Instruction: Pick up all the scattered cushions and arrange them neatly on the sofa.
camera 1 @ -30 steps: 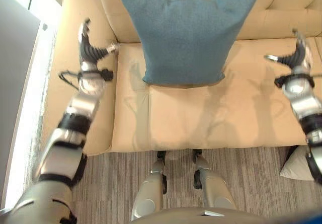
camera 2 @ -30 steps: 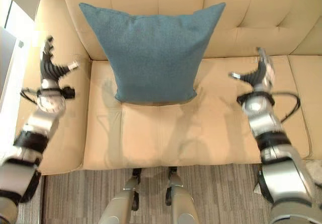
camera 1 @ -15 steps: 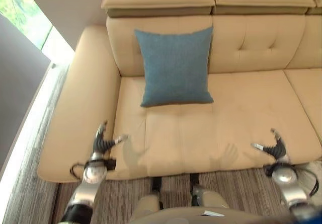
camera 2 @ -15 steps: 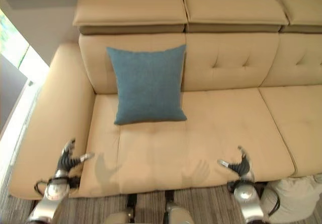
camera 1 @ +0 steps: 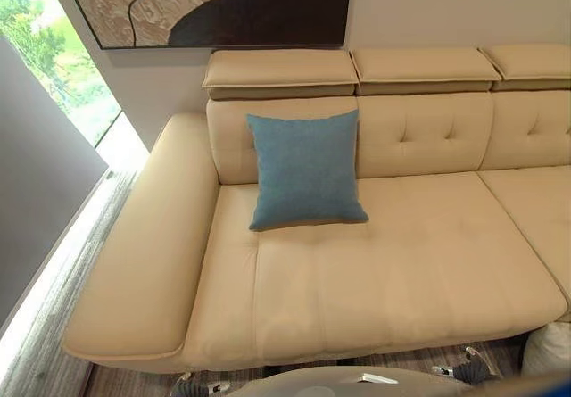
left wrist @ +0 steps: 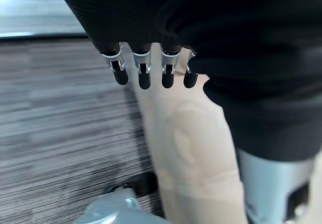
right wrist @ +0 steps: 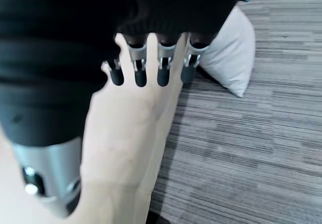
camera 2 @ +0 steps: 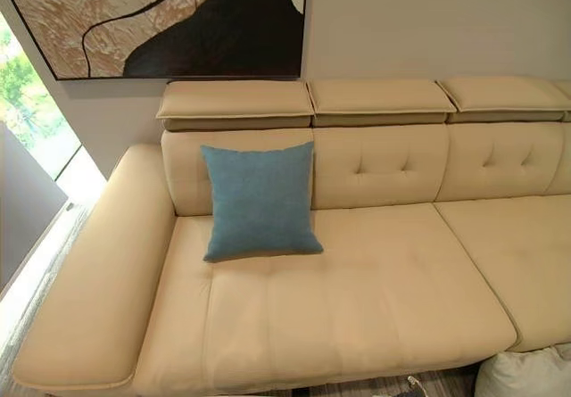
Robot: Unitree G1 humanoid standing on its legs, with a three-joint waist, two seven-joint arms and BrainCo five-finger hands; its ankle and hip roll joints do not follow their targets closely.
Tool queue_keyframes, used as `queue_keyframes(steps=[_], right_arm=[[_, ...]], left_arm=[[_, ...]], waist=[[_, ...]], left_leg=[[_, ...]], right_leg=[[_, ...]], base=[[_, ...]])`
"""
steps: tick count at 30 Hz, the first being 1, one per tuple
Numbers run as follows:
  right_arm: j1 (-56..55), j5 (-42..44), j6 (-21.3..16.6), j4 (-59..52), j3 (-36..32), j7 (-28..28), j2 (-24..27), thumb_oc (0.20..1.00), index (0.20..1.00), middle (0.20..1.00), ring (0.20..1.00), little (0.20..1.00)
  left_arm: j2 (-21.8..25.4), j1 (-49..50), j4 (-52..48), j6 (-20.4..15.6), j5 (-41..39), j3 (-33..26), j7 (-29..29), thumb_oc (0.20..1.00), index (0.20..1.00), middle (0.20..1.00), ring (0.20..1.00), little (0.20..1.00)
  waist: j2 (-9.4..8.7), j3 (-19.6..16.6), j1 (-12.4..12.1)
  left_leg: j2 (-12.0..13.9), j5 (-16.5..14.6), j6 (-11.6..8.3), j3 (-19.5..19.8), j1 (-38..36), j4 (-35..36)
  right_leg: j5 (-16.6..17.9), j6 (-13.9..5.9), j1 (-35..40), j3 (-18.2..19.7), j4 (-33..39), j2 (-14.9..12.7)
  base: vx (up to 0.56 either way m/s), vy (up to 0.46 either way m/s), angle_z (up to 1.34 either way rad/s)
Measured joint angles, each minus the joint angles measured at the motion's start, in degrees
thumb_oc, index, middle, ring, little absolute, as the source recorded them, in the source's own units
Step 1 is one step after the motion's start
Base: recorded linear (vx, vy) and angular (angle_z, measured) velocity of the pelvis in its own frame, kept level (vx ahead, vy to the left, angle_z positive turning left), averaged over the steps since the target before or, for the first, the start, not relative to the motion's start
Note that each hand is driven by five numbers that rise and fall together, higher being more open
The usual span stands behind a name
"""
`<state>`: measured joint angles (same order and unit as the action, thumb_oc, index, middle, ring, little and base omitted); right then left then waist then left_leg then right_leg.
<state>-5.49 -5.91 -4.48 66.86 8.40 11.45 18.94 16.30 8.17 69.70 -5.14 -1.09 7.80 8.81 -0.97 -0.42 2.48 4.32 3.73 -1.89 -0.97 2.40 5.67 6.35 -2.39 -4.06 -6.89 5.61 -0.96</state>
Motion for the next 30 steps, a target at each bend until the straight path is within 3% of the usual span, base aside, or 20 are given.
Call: queue_keyframes(steps=[4, 5, 6, 7, 9, 10, 11, 13, 14, 15, 16, 18, 19, 20, 21, 23, 24, 27, 29, 30], right_arm=[[0.81, 0.27, -0.16, 0.53, 0.07, -0.04, -0.43, 1.000, 1.000, 1.000, 1.000, 1.000], [0.97, 0.87, -0.16, 0.78, 0.07, -0.01, -0.54, 1.000, 1.000, 1.000, 1.000, 1.000], [1.65, 1.19, -0.13, 1.35, 0.32, -0.02, -0.57, 1.000, 1.000, 1.000, 1.000, 1.000], [2.58, 1.20, -0.06, 1.90, 1.20, 0.01, -0.33, 1.000, 1.000, 1.000, 1.000, 1.000], [3.66, 1.21, 0.01, 2.53, 1.27, 0.00, -0.22, 1.000, 1.000, 1.000, 1.000, 1.000], [3.25, 1.20, 0.39, 2.58, 1.10, 0.00, -0.03, 1.000, 1.000, 1.000, 1.000, 1.000], [3.46, 1.20, 1.03, 3.02, 0.59, -0.02, -0.46, 1.000, 1.000, 1.000, 1.000, 1.000], [3.35, 1.20, 1.11, 3.13, 0.26, -0.04, -0.79, 1.000, 1.000, 1.000, 1.000, 1.000], [3.57, 1.19, 1.51, 3.15, 0.12, 0.09, -0.90, 1.000, 1.000, 1.000, 1.000, 1.000], [3.89, 1.20, 1.67, 2.99, 0.11, 0.07, -0.87, 1.000, 1.000, 1.000, 1.000, 1.000], [3.81, 1.05, 1.90, 3.03, 0.31, 0.04, -1.47, 1.000, 1.000, 1.000, 1.000, 1.000], [4.15, 0.45, 2.20, 3.22, 1.43, -0.16, -3.24, 1.000, 1.000, 1.000, 1.000, 1.000], [5.49, -0.01, 2.28, 3.24, 1.46, -0.12, -3.04, 1.000, 1.000, 1.000, 1.000, 1.000], [8.74, -0.03, 2.41, 3.46, 2.19, -0.07, -2.90, 1.000, 1.000, 1.000, 1.000, 1.000], [9.80, -0.03, 2.36, 2.99, 2.56, -0.04, -2.77, 1.000, 1.000, 1.000, 1.000, 1.000], [9.99, -0.03, 2.28, 4.65, 3.45, -0.06, -2.81, 1.000, 1.000, 1.000, 1.000, 1.000], [10.19, -0.03, 2.37, 4.69, 3.38, -0.09, -2.82, 1.000, 1.000, 1.000, 1.000, 1.000], [10.40, -0.03, 2.23, 4.68, 3.48, -0.14, -3.23, 1.000, 1.000, 1.000, 1.000, 1.000], [9.73, -0.04, 2.25, 4.01, 3.51, -0.12, -4.07, 1.000, 1.000, 1.000, 1.000, 1.000], [9.82, -0.01, 2.25, 3.86, 3.49, -0.12, -4.63, 1.000, 1.000, 1.000, 1.000, 1.000]], left_arm=[[-0.35, -2.31, -0.96, 0.01, 0.08, 1.21, -0.18, 1.000, 1.000, 1.000, 1.000, 1.000], [-0.20, -3.60, -1.08, 0.18, 0.09, 1.30, -0.16, 1.000, 1.000, 1.000, 1.000, 1.000], [-0.30, -5.21, -1.18, 0.42, 0.08, 1.29, -0.17, 1.000, 1.000, 1.000, 1.000, 1.000], [-0.88, -6.34, -1.19, 0.46, 0.09, 1.34, -0.16, 1.000, 1.000, 1.000, 1.000, 1.000], [-3.11, -8.33, -1.30, 0.33, 0.07, 1.35, -0.28, 1.000, 1.000, 1.000, 1.000, 1.000], [-3.45, -9.98, -1.89, 0.05, 0.05, 1.73, -0.21, 1.000, 1.000, 1.000, 1.000, 1.000], [-3.34, -11.87, -2.71, -0.16, 0.09, 3.34, -0.21, 1.000, 1.000, 1.000, 1.000, 1.000], [-3.25, -11.99, -2.64, -0.17, 0.18, 3.77, -0.20, 1.000, 1.000, 1.000, 1.000, 1.000], [-3.48, -12.38, -2.57, -0.11, 0.71, 5.70, -0.21, 1.000, 1.000, 1.000, 1.000, 1.000], [-3.73, -12.59, -2.54, -0.09, 0.71, 5.65, -0.19, 1.000, 1.000, 1.000, 1.000, 1.000], [-3.80, -12.81, -2.76, -0.08, 1.09, 5.87, -0.15, 1.000, 1.000, 1.000, 1.000, 1.000], [-1.49, -11.94, -2.13, -0.01, 3.06, 8.10, -0.24, 1.000, 1.000, 1.000, 1.000, 1.000], [-1.51, -11.35, -2.09, 0.02, 4.09, 8.17, -0.25, 1.000, 1.000, 1.000, 1.000, 1.000], [-1.04, -11.40, -2.60, 0.43, 4.72, 7.94, -0.20, 1.000, 1.000, 1.000, 1.000, 1.000], [-0.67, -11.07, -2.65, 0.54, 4.97, 7.77, -0.21, 1.000, 1.000, 1.000, 1.000, 1.000], [-0.04, -10.63, -2.54, 0.81, 5.00, 7.40, -0.23, 1.000, 1.000, 1.000, 1.000, 1.000], [0.28, -10.88, -2.54, 1.03, 4.99, 7.33, -0.21, 1.000, 1.000, 1.000, 1.000, 1.000], [0.64, -8.40, -2.37, 1.21, 4.99, 6.26, -0.21, 1.000, 1.000, 1.000, 1.000, 1.000], [0.78, -6.45, -2.62, 1.29, 4.97, 5.07, -0.14, 1.000, 1.000, 1.000, 1.000, 1.000], [1.12, -6.29, -2.51, 1.51, 4.97, 4.96, -0.19, 1.000, 1.000, 1.000, 1.000, 1.000]], waist=[[0.23, 1.38, -0.19], [-0.58, 2.24, -0.04], [-1.63, 3.23, -0.27], [-2.45, 4.09, -0.16], [-2.03, 4.74, 1.93], [-1.73, 5.16, 3.40], [-2.49, 5.93, 3.82], [-3.45, 5.93, 4.44], [-4.08, 6.10, 4.57], [-3.18, 6.20, 4.59], [-2.51, 6.40, 4.37], [-5.05, 6.18, 3.22], [-4.12, 6.79, 2.91], [-1.37, 8.61, 1.30], [-0.66, 8.74, 0.91], [-0.63, 8.55, -0.05], [-0.66, 8.39, -0.41], [-0.57, 7.88, -2.85], [-1.93, 5.25, -5.35], [-3.04, 4.92, -4.95]], left_leg=[[1.39, -0.22, -0.34, -0.24, 0.93, -0.06], [0.88, -1.30, -1.73, -0.40, 1.75, -2.91], [-0.48, -2.76, -2.04, -0.04, 3.93, -9.08], [-2.43, -5.45, -1.97, 0.90, 4.97, -16.05], [-6.50, -12.28, -1.10, 6.77, 2.23, -22.35], [-6.16, -13.53, -0.59, 7.08, 0.85, -19.32], [-7.55, -12.53, 2.26, 6.08, -0.88, -13.40], [-8.86, -11.19, 3.07, 4.92, -1.07, -11.98], [-11.13, -8.74, 5.41, 3.05, -0.75, -10.57], [-11.10, -8.43, 6.39, 2.48, 0.82, -10.36], [-11.17, -7.12, 6.81, 1.44, 0.50, -8.86], [-13.36, -6.36, 8.06, -0.65, 0.40, -9.08], [-12.57, -5.99, 8.68, -2.31, 0.74, -9.30], [-9.81, -4.56, 10.50, -5.13, 0.52, -7.11], [-9.31, -3.48, 11.35, -5.69, 0.27, -5.37], [-9.08, -1.91, 11.66, -6.74, 0.44, -4.88], [-9.06, -1.87, 10.30, -6.87, 0.39, -4.29], [-8.53, -0.57, 9.64, -10.95, 0.93, -2.90], [-8.63, -0.42, 7.08, -12.59, 3.79, -2.92], [-9.26, 0.28, 6.24, -12.35, 4.80, -3.13]], right_leg=[[-0.18, 0.30, -0.45, -0.24, 0.01, 1.27], [-0.06, 1.91, -1.04, -0.63, 0.03, 0.75], [1.08, 4.09, -1.41, -0.64, 0.03, -0.66], [1.46, 4.54, -1.82, -0.19, 0.03, -2.06], [2.61, 3.42, -3.10, 1.27, -0.03, -3.20], [4.03, 2.76, -3.75, 1.21, -0.04, -3.24], [4.17, 1.10, -5.10, 3.04, -0.30, -4.39], [4.63, 0.69, -5.69, 3.29, -0.17, -5.67], [3.15, -1.92, -7.95, 5.96, -0.08, -7.50], [1.67, -4.81, -9.20, 6.35, -0.37, -7.72], [2.42, -5.61, -9.50, 5.04, -0.86, -7.27], [2.44, -7.08, -9.69, 4.51, -1.26, -9.00], [-2.16, -9.83, -10.58, 4.31, -2.14, -8.80], [-3.29, -8.42, -13.99, -0.44, -11.26, -7.43], [-4.64, -7.79, -13.88, -1.44, -19.12, -7.25], [-9.53, -6.26, -12.99, -0.72, -30.40, -6.87], [-11.60, -6.18, -11.50, -0.03, -33.22, -6.10], [-17.33, -5.58, -2.51, -0.67, -31.84, -4.87], [-19.39, -4.29, 2.49, -2.99, -21.85, -4.87], [-19.45, -4.03, 5.56, -2.92, -14.74, -4.43]], base=[[-0.20, -0.004, 0.18], [-0.22, 0.037, 0.03], [-0.23, 0.087, -0.22], [-0.16, 0.077, -0.52], [-0.15, 0.185, -0.55], [-0.28, 0.360, -0.47], [-0.24, 0.272, -0.30], [-0.22, 0.238, -0.42], [-0.18, 0.204, -0.55], [-0.17, 0.180, -0.61], [-0.24, 0.224, -0.40], [-0.23, 0.120, -0.55], [-0.27, 0.108, -0.96], [-0.35, 0.112, -0.94], [-0.22, 0.055, -0.70], [-0.13, 0.013, -0.22], [-0.11, -0.029, -0.23], [-0.10, -0.107, -0.61], [-0.01, -0.137, -0.90], [-0.05, -0.223, -0.17]])
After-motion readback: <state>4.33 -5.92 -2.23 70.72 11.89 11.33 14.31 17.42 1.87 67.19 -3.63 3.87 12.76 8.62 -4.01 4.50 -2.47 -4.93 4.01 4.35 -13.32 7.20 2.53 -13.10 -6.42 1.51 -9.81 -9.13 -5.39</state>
